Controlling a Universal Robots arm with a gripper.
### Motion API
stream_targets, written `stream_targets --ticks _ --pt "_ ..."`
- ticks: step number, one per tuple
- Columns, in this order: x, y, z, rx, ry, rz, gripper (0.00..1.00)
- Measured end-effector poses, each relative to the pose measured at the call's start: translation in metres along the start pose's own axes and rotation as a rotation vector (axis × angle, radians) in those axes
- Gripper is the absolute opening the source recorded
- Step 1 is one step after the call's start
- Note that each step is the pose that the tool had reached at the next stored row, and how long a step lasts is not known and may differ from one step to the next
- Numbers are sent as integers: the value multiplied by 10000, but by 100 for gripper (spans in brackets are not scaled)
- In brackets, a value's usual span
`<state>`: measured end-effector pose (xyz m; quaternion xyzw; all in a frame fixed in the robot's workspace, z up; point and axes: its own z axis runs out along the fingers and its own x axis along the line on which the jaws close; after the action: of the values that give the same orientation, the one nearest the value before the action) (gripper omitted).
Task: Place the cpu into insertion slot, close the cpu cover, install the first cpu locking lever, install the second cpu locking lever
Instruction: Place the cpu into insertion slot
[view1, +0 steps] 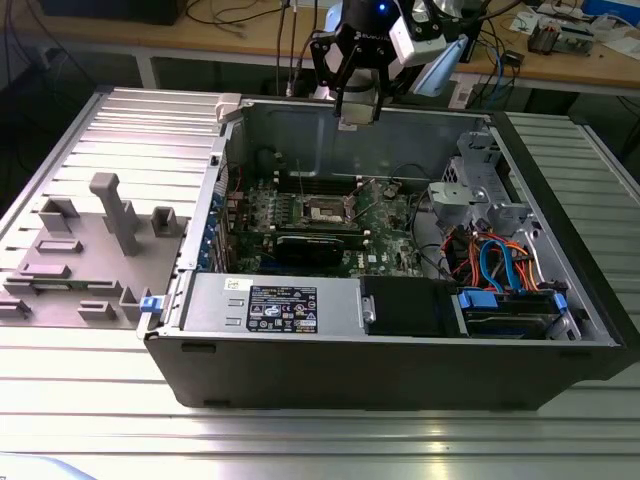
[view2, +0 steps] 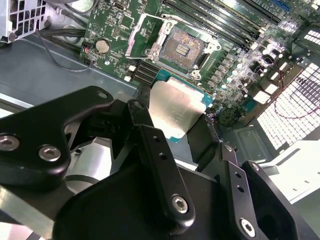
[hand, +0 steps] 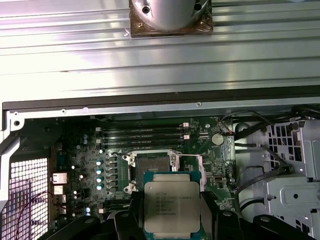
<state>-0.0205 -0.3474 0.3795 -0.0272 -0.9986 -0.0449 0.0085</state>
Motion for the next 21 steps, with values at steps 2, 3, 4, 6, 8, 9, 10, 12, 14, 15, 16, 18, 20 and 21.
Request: stream_targets --ticks 2,3,4,6,8,9,10,12,14,15,16,18,20,21 --pt "0 0 0 -1 0 1 54" --pt "0 0 0 0 0 1 54" --pt "0 0 0 -1 0 1 54" --pt "0 0 0 -1 -1 3 54" --pt "0 0 0 -2 -1 6 54" --pt "0 0 0 -2 -1 9 54" --pt "0 0 0 -1 -2 22 54" --pt "0 0 0 -3 -6 68 54" --pt "0 0 0 -3 -12 132 54" --pt "0 0 0 -4 -15 163 54" --pt "0 0 0 -5 -18 199 54" --pt "0 0 0 -5 -19 205 54" --pt "0 0 0 -3 -19 206 54" --pt "0 0 0 -3 -19 206 54"
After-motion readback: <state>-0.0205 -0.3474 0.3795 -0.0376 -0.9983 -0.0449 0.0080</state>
